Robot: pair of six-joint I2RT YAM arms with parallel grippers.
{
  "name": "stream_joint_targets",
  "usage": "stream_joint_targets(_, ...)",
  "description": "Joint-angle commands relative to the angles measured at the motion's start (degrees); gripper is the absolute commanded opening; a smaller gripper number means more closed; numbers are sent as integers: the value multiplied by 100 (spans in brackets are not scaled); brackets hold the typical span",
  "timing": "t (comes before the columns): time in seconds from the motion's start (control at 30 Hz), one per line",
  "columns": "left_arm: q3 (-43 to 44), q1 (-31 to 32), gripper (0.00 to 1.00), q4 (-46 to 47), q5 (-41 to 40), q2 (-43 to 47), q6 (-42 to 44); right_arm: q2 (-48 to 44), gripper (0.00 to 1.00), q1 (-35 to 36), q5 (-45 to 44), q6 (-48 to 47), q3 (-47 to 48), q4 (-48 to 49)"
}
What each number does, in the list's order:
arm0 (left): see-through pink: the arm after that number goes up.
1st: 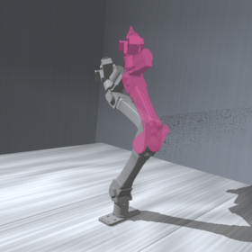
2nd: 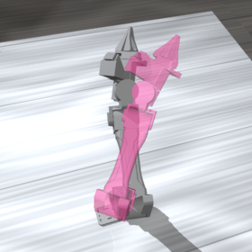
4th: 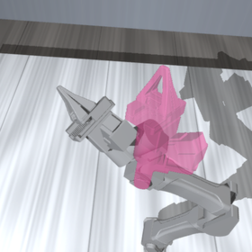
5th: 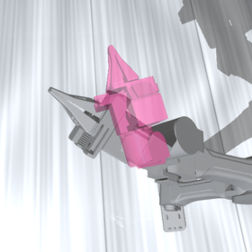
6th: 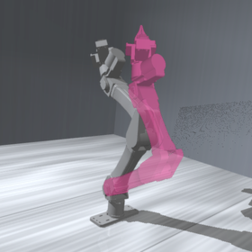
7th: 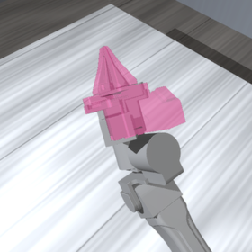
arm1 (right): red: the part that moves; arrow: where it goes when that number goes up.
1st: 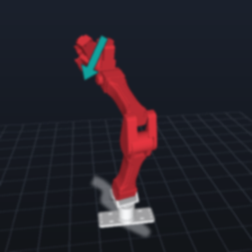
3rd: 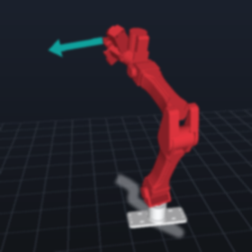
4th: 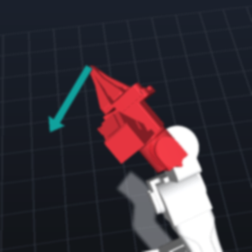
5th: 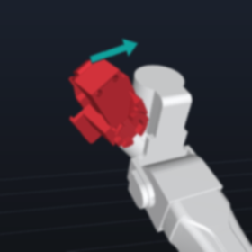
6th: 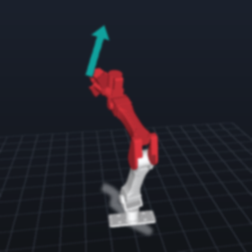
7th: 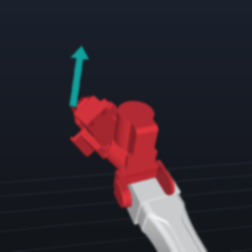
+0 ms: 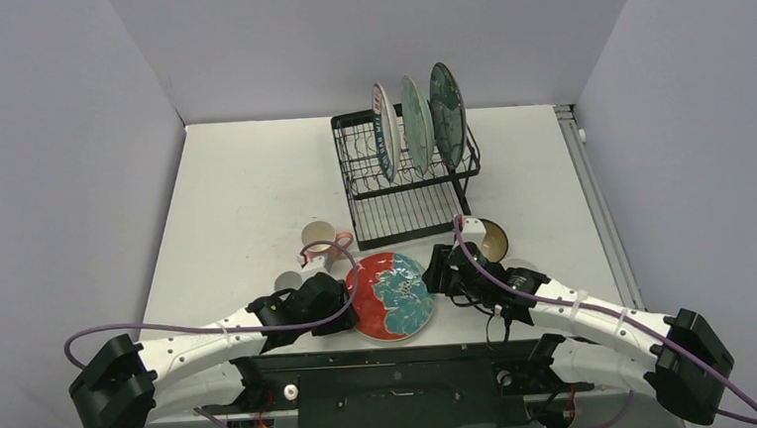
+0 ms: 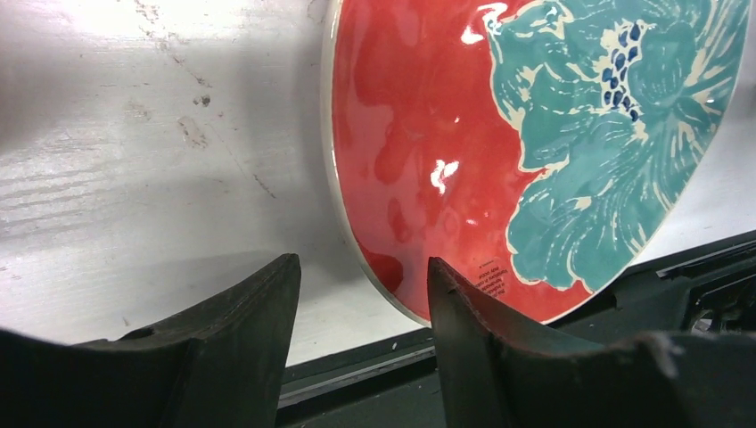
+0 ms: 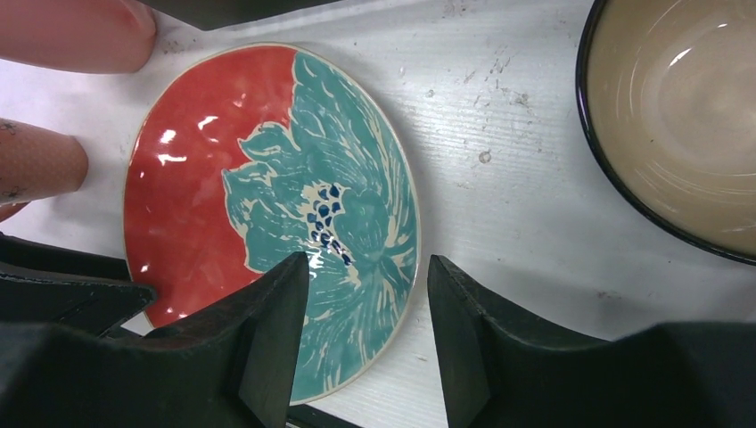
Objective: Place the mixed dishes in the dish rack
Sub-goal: Pick up the plate at the center of the board.
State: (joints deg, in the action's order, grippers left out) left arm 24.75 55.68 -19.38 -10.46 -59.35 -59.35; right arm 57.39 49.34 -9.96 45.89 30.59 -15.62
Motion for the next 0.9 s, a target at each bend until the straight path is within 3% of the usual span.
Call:
stream_joint_targets(0.0, -67, -82, 49, 533, 41, -131, -55, 63, 48, -70, 84, 95, -115, 394)
stream_joint_targets(0.7, -340, -216, 0, 696, 76, -367, 86, 339, 48, -250, 508, 241, -543, 871)
stream_joint_targets(0.87, -438, -216, 0, 797, 87, -506, 82, 324, 48, -333, 562, 236, -636, 846)
